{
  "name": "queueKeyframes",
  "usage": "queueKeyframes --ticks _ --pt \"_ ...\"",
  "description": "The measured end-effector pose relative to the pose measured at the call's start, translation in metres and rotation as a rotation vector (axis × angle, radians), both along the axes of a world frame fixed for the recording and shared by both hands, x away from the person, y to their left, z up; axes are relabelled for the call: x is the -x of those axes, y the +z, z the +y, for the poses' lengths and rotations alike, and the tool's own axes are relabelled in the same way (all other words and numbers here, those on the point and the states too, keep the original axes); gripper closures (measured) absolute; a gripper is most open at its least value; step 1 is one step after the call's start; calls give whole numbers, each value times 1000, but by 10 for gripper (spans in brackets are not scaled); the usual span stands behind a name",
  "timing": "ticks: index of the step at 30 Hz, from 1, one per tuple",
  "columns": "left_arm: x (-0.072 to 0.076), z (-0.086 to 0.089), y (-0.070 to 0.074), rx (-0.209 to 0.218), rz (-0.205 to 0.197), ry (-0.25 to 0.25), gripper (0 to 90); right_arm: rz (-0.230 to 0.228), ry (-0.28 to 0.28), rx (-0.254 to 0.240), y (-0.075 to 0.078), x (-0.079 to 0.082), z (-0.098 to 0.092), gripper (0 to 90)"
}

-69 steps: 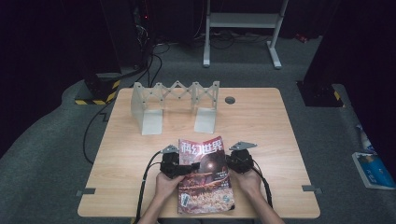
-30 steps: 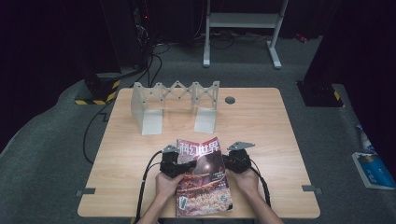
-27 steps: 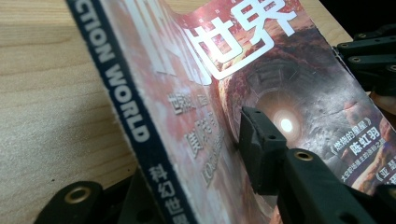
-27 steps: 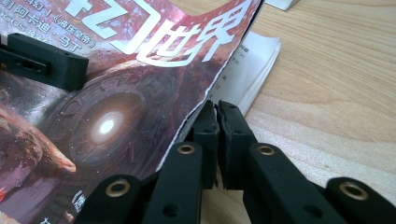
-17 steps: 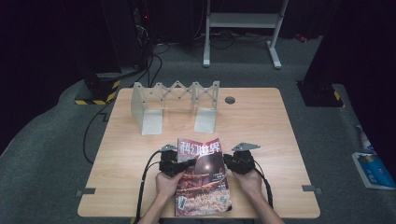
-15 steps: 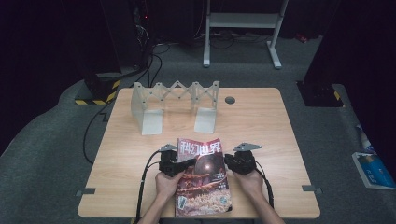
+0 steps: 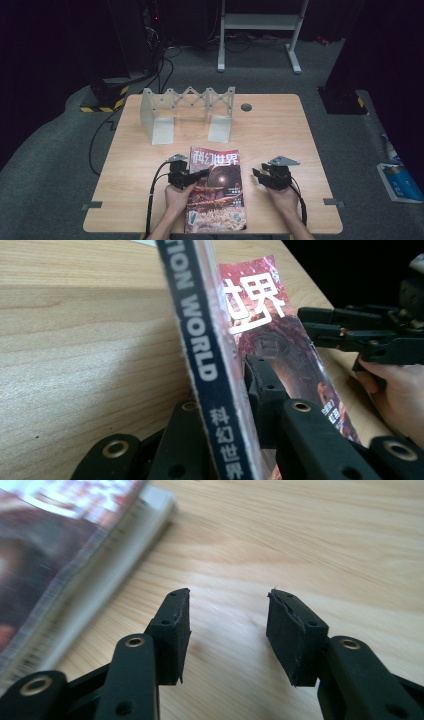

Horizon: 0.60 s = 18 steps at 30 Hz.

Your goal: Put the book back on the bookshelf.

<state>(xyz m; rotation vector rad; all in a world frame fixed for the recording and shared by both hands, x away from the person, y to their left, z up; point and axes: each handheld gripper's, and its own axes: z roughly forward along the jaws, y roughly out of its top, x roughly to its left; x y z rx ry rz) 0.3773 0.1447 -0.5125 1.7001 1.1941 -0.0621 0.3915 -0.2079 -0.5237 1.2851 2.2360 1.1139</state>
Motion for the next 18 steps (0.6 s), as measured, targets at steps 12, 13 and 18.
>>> queueKeyframes --ticks 12,13,18 --pt "6 6 10 26 0 1 812 -104 -66 73 -10 9 -12 401" --pt "6 6 10 38 6 0 813 -105 -67 70 -11 9 -11 392" --pt "6 7 12 70 24 -3 818 -108 -66 65 -11 8 -11 385"
